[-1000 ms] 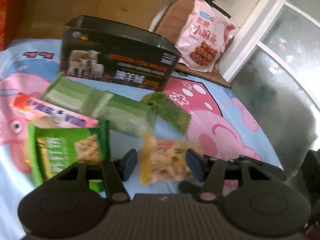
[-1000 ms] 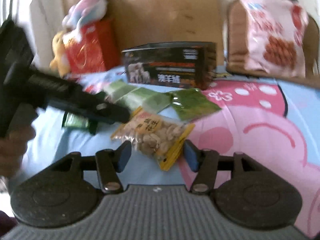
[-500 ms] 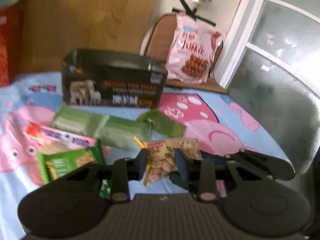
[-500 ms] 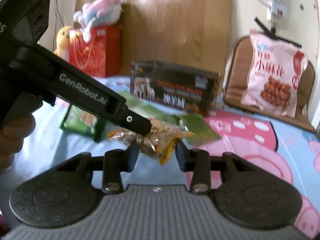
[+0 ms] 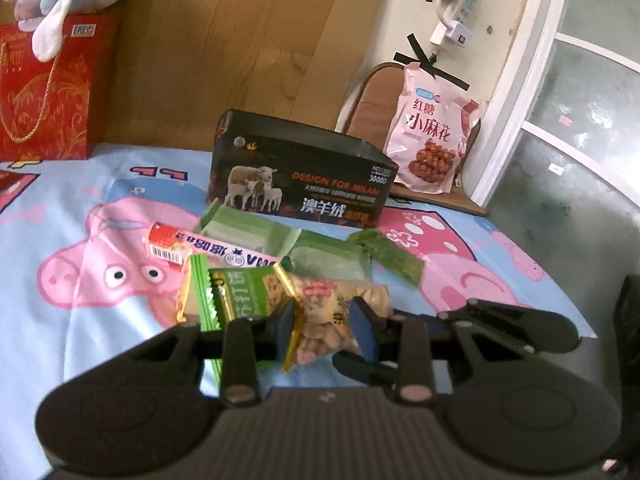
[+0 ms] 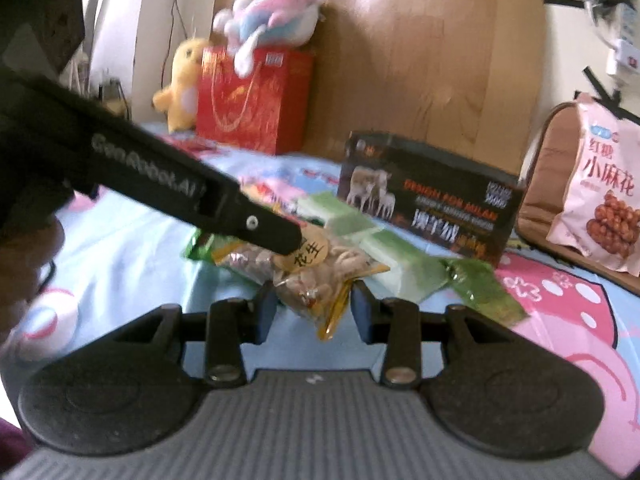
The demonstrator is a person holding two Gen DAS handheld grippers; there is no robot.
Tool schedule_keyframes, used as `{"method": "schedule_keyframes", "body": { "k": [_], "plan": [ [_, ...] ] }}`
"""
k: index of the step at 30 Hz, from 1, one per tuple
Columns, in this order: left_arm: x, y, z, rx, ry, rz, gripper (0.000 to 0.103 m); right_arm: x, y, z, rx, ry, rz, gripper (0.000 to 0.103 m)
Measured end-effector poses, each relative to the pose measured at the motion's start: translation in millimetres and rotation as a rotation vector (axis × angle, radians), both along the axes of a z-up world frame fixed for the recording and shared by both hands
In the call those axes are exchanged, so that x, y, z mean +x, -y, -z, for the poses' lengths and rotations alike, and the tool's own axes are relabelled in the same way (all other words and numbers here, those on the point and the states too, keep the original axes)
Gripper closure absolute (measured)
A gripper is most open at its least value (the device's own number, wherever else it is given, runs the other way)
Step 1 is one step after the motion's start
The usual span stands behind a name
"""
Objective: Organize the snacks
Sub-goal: 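Hold the peanut packet in the right tool beside the left tool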
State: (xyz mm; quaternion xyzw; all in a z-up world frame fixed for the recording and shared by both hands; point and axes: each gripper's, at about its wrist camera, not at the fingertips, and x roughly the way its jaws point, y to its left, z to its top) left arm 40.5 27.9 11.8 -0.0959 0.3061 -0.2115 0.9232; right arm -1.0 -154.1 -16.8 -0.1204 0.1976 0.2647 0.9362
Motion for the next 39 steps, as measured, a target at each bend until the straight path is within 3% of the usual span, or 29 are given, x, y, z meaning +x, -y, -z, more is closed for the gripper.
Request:
{"method": "schedule_keyframes", "body": {
  "k": [8,15,39],
  "plan": [
    [-2,1,13,-0.022,0.019,0.015,0.070,8,-1,4,-0.012,-0.076,0.038,0.056],
    [-2,-6,16,-0.076,0.023,0.017,0.072,7,-2,2,-0.016,-0.071,0.039,0.055],
    [-4,-6,16,-0.066,0.044,0.014,0.073,3,1,1,0.004,-0.041,0.046,0.059]
  ]
}}
